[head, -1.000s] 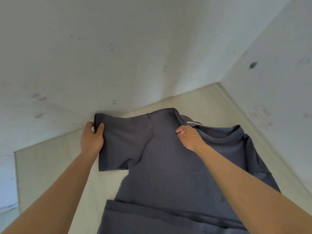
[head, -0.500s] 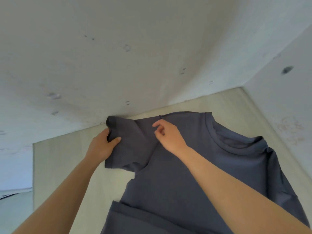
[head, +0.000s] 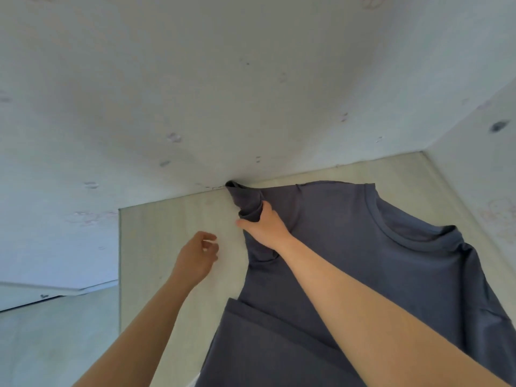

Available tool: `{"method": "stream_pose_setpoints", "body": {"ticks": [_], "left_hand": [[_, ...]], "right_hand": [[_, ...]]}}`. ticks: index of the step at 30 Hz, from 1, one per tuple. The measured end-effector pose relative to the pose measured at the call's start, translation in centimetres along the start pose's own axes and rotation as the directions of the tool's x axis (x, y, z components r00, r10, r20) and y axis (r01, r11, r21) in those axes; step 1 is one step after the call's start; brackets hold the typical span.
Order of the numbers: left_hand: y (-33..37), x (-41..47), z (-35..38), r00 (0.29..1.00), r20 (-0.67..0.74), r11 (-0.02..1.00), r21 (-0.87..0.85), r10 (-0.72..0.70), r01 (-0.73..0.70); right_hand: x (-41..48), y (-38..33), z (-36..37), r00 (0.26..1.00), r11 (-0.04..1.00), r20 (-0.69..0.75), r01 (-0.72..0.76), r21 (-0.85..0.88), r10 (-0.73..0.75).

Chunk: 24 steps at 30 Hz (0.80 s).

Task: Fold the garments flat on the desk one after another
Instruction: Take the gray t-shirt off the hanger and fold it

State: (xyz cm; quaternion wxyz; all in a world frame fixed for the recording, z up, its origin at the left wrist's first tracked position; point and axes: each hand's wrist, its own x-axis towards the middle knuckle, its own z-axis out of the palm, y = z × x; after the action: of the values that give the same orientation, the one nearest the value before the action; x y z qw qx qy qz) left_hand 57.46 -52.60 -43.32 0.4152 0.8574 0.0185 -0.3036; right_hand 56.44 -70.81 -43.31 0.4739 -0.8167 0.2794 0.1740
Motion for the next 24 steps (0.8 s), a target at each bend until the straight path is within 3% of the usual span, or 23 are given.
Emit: {"method": "stream_pose_setpoints", "body": {"ticks": [2,4,7,10,13,16,21,24], "left_hand": [[-3.4,-2.6,0.0,0.999,0.051,0.986,0.164,-0.019,0.011],[-5.2,-5.2,0.5,0.992,0.121,0.987,0.164,-0.022,0.002],[-6.5,-8.3,1.8,0.955,0.296,0.994,0.11,-0.024,-0.009],[-7.9,-10.0,2.8,0.934,0.358,0.963,0.254,-0.011,-0.086],[-9.0,-10.6,2.9,0.941,0.336,0.918,0.365,0.023,-0.153],[-9.4,-10.9,2.7,0.921,0.387,0.957,0.245,0.049,-0.154],[-5.9,-12.8,3.4,0.88,0.431,0.948,0.142,0.199,-0.284],[-1.8,-15.4,5.9,0.806,0.532,0.904,0.161,0.259,-0.396]], "right_hand": [[0.5,-1.1,0.6,0.998,0.992,-0.059,-0.028,-0.123,0.021],[1.0,-1.9,1.0,0.991,0.965,-0.135,-0.037,-0.258,0.002],[1.1,-3.1,1.1,0.971,0.953,-0.24,-0.06,-0.295,-0.013],[0.6,-4.2,1.4,0.944,0.918,-0.327,-0.092,-0.386,-0.043],[-0.2,-4.5,1.2,0.95,0.967,-0.314,-0.081,-0.243,0.001],[-1.2,-4.2,-0.4,0.944,0.995,-0.323,-0.085,-0.053,0.063],[-4.3,-1.8,-4.9,0.876,0.985,-0.481,0.05,0.165,0.037],[-7.9,1.3,-8.9,0.81,0.926,-0.582,0.165,0.338,0.069]]}}
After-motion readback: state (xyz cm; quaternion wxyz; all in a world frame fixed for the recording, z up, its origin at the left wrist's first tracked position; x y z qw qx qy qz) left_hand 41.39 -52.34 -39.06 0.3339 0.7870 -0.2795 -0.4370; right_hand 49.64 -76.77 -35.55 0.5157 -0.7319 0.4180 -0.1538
